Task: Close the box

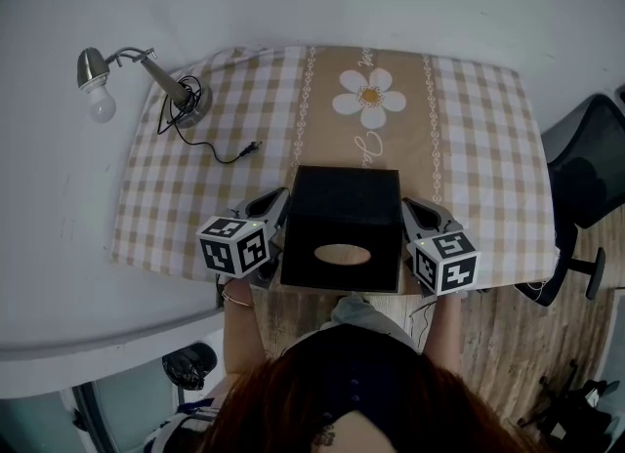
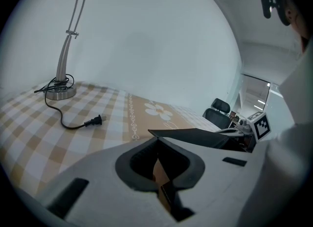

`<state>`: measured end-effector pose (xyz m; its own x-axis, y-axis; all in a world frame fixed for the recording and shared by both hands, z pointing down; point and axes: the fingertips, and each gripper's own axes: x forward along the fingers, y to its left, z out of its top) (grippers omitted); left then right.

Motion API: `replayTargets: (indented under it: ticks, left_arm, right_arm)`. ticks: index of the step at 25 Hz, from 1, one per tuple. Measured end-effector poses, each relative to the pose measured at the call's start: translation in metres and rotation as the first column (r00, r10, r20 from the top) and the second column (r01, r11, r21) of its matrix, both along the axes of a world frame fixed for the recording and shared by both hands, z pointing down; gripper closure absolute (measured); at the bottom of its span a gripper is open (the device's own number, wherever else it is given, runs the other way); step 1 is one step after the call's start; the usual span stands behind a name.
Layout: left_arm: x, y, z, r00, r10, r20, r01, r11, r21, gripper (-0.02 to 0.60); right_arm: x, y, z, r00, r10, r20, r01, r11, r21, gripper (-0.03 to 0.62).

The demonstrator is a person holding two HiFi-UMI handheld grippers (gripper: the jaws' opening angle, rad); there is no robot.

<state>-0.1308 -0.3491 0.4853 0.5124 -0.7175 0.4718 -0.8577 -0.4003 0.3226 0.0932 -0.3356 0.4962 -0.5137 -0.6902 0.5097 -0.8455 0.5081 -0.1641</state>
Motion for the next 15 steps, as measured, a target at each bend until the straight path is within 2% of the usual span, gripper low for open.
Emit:
replayTargets:
  ticks: [3, 10, 15]
  left_arm:
    - [0.001, -0.002, 0.000, 1.000, 0.002, 0.008, -0.002, 1.000, -0.003, 0.555]
    - [0.001, -0.006, -0.005, 0.998, -0.020, -0.052, 0.020, 1.000, -0.002, 0.554]
    - [0.000, -0.010, -0.013, 0.999, -0.023, -0.041, 0.023, 0.999, 0.021, 0.554]
  right_arm:
    - [0.000, -0.001, 0.000, 1.000, -0.004, 0.002, 0.004, 1.000, 0.005, 0.577]
    - [0.002, -0.008, -0.007, 0.999, 0.010, 0.031, -0.011, 0.999, 0.034, 0.577]
    - [0.003, -0.014, -0.018, 0.999, 0.022, 0.046, -0.025, 0.998, 0.059, 0.577]
